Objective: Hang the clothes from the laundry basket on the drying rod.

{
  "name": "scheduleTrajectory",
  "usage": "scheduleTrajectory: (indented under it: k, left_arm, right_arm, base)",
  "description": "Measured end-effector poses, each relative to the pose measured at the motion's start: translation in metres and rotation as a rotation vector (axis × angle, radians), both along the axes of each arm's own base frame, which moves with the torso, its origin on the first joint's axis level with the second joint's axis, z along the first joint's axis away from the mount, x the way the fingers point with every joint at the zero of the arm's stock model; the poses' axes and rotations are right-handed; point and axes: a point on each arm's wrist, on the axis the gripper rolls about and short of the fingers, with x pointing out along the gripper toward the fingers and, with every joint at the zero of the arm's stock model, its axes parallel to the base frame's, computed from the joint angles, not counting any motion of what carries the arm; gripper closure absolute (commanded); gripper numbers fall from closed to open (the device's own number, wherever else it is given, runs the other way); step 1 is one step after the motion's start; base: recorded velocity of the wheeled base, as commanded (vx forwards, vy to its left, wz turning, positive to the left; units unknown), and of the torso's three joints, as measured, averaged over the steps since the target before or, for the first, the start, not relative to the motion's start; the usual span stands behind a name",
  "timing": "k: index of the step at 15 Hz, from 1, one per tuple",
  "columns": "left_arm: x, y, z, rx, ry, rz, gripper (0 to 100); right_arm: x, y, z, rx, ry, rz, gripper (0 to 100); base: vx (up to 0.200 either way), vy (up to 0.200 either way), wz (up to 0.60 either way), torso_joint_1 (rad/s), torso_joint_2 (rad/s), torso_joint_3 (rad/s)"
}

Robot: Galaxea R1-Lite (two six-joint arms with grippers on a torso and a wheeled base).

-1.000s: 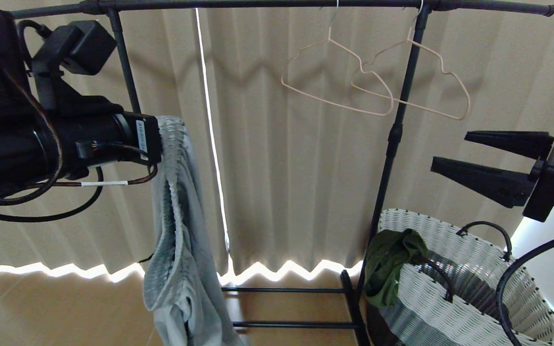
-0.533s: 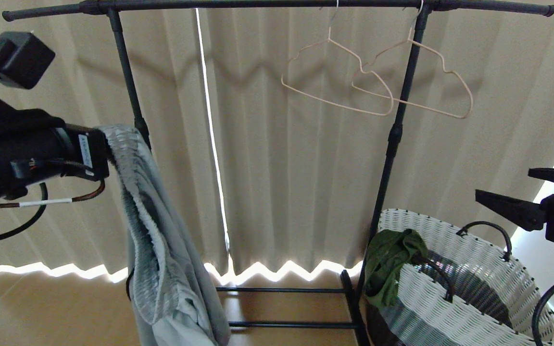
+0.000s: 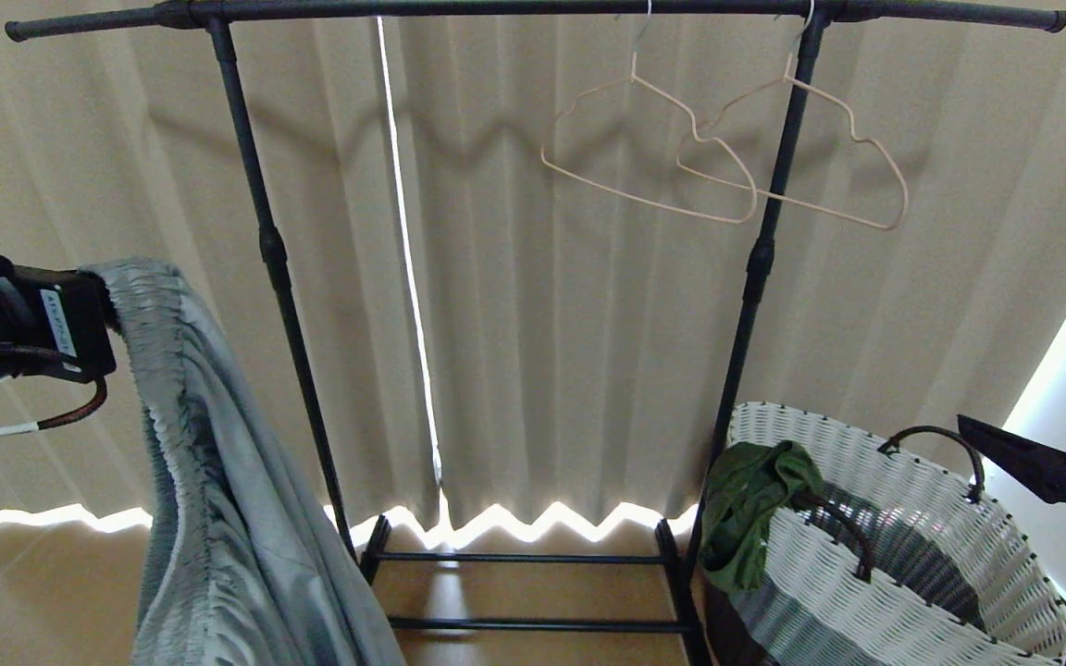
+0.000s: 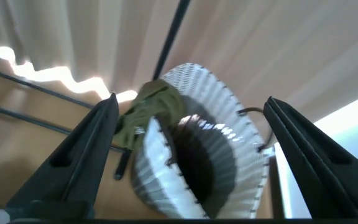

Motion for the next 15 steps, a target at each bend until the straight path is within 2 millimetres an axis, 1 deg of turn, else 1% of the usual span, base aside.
scheduleTrajectory:
  k: [2, 5, 10, 12, 15]
  left_arm:
    - [-0.001, 0.000, -0.001, -0.001, 0.000, -0.002, 100]
    - [-0.003, 0.000, -0.005, 0.004, 0.010, -0.008, 100]
    - [-0.003, -0.001, -0.007, 0.000, 0.016, -0.032, 100]
    - [-0.003, -0.001, -0.009, -0.001, 0.022, -0.045, 100]
    - [-0.004, -0.003, -0.013, 0.002, 0.038, -0.056, 100]
  right_arm:
    - [0.001, -0.003, -0.004, -0.032, -0.070, -0.007, 0]
    - [0.003, -0.008, -0.011, -0.057, -0.085, -0.034, 0]
    - [0.007, -0.011, -0.014, -0.060, -0.069, -0.056, 0]
    - [0.007, -0.011, -0.015, -0.061, -0.064, -0.055, 0]
    - [0.007, -0.011, -0.015, -0.062, -0.062, -0.057, 0]
  base:
    - [0.000, 0.000, 0.00, 0.000, 0.00, 0.000]
    - [0.000, 0.000, 0.00, 0.000, 0.00, 0.000]
    - [0.000, 0.000, 0.00, 0.000, 0.00, 0.000]
    - [0.000, 0.000, 0.00, 0.061, -0.24, -0.166]
    - [0.000, 0.000, 0.00, 0.084, -0.30, -0.286]
